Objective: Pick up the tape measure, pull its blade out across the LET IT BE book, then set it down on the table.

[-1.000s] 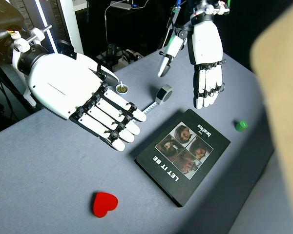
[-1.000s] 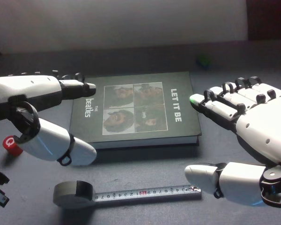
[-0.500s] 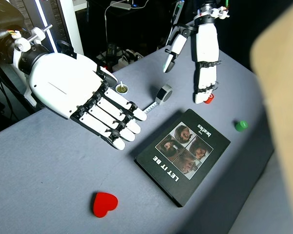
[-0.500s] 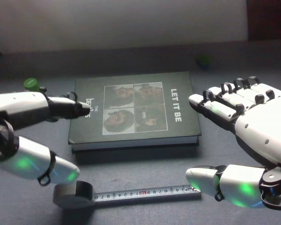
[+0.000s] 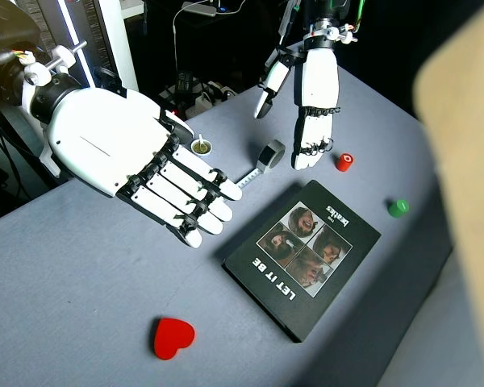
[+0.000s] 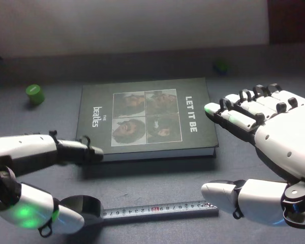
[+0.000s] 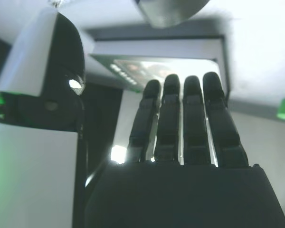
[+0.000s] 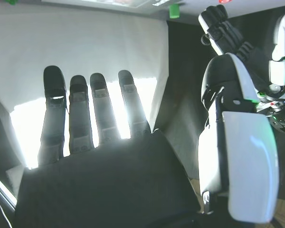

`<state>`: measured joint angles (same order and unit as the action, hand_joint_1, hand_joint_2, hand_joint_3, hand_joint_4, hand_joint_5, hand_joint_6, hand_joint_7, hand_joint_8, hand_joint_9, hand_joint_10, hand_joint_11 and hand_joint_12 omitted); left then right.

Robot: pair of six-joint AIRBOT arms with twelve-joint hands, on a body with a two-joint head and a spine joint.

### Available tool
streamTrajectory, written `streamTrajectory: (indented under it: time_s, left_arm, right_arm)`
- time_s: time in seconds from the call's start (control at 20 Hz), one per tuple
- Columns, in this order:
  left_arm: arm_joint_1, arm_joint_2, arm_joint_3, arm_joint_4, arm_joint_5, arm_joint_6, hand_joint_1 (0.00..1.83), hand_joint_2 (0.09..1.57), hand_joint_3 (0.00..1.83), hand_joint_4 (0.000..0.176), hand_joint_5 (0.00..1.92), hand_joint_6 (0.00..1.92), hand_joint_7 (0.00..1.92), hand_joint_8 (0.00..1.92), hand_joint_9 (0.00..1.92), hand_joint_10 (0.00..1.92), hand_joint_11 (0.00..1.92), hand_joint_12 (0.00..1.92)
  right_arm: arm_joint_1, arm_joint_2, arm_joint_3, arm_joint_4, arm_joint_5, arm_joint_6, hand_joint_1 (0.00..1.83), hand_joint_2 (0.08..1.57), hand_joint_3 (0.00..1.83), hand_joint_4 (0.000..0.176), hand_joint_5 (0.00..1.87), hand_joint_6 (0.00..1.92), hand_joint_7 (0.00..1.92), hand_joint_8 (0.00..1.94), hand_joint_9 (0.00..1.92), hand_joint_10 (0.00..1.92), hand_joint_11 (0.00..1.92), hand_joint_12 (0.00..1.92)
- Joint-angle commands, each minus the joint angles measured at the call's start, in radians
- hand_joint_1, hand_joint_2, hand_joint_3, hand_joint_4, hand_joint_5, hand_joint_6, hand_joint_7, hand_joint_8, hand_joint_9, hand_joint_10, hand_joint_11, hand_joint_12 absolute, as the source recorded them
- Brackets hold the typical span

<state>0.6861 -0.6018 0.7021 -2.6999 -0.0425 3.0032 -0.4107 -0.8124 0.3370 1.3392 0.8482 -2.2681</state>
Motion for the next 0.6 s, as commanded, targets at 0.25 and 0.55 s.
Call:
streamTrajectory:
  time_s: [0.25, 0.55]
  left_arm:
    - [0.055, -0.043, 0.034, -0.132, 0.139, -0.004, 0.98, 1.04, 0.0, 0.0, 0.33, 0.0, 0.38, 0.0, 0.32, 0.01, 0.0, 0.84]
    - [0.059, -0.093, 0.081, -0.201, 0.169, -0.004, 1.03, 1.07, 0.0, 0.0, 0.38, 0.01, 0.45, 0.01, 0.38, 0.01, 0.03, 0.89]
  right_arm:
    - [0.004, 0.004, -0.006, -0.069, 0.04, 0.002, 0.13, 1.07, 0.0, 0.085, 0.0, 0.0, 0.01, 0.0, 0.01, 0.0, 0.0, 0.54]
    - [0.006, 0.004, -0.006, -0.069, 0.043, 0.001, 0.15, 1.06, 0.0, 0.085, 0.02, 0.0, 0.01, 0.0, 0.03, 0.0, 0.0, 0.6]
